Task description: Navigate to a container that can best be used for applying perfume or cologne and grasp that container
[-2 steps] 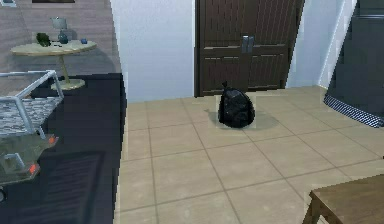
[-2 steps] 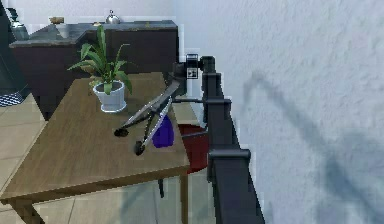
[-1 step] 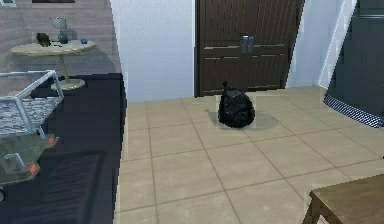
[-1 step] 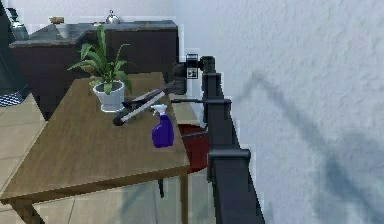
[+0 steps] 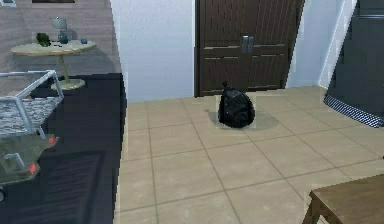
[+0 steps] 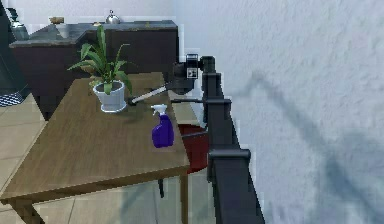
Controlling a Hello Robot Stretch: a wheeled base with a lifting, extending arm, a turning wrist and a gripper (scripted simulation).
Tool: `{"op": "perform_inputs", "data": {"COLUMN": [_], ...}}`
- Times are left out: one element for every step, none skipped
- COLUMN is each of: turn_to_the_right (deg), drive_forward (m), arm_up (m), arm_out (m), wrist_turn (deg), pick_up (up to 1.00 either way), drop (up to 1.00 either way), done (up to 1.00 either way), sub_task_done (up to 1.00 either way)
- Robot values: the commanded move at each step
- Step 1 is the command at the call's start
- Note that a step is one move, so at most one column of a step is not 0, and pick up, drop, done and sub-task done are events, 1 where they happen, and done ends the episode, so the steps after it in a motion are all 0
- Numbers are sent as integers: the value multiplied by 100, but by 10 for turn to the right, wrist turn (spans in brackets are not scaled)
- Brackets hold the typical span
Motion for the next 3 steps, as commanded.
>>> {"op": "perform_inputs", "data": {"turn_to_the_right": [0,0,0], "drive_forward": [0,0,0], "arm_up": [-30,0,10], "arm_out": [0,0,0], "wrist_turn": [0,0,0], "pick_up": [0,100,0], "drop": [0,0,0], "done": [0,0,0], "sub_task_done": [0,0,0]}}
